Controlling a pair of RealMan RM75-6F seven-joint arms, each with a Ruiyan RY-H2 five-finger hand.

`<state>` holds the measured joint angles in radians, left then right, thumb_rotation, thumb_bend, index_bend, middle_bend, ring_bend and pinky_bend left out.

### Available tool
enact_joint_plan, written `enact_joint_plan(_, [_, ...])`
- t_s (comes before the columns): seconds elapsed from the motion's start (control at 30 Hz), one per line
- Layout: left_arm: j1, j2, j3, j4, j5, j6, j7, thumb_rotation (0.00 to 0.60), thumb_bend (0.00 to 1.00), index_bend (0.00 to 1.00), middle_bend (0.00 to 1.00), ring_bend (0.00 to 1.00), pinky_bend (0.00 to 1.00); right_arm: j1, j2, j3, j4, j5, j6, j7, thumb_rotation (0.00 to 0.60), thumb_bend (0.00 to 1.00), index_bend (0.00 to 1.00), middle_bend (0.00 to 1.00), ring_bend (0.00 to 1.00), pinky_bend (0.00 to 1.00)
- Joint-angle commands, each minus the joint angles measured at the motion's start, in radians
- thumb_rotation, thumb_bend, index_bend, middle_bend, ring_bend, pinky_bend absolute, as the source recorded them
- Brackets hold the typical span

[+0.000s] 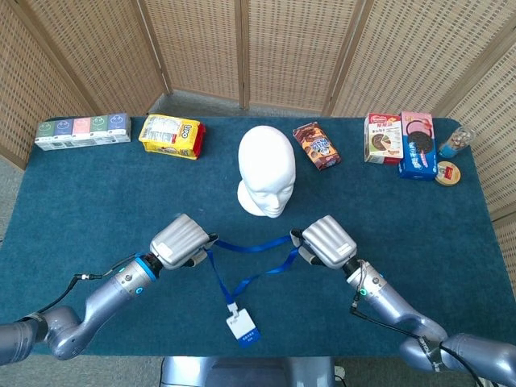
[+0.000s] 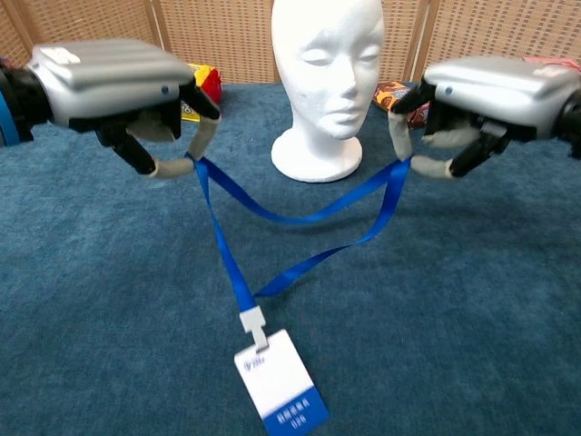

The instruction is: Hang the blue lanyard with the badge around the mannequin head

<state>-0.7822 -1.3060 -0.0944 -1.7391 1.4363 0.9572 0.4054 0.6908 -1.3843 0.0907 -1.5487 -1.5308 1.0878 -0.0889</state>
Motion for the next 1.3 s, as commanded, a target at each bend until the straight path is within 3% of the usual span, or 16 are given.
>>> enact_joint_plan(0.03, [0.002, 0.029, -0.022, -0.037, -0.016, 0.019, 0.003, 0.554, 0.42, 0.62, 1.0, 1.0, 1.0, -0.009, 0.038, 0.021, -0.047, 0.007, 0.021, 0.007, 0.6, 0.49, 0.77, 1.0, 1.0, 1.0])
enact_joint_plan(0.4, [0.003, 0.105, -0.086, -0.138, -0.053, 0.071, 0.01, 0.555, 0.42, 0.62, 1.0, 1.0, 1.0, -0.017, 0.14, 0.089, -0.163, 0.04, 0.054, 0.04, 0.6, 0.49, 0.77, 1.0, 1.0, 1.0])
enact_joint_plan(1.3, [-0.008, 0.207, -0.199, -0.242, -0.142, 0.151, 0.025, 0.554, 0.42, 0.62, 1.0, 1.0, 1.0, 0.02, 0.297, 0.243, -0.27, 0.144, 0.042, 0.127, 0.6, 0.49, 0.78, 1.0, 1.0, 1.0])
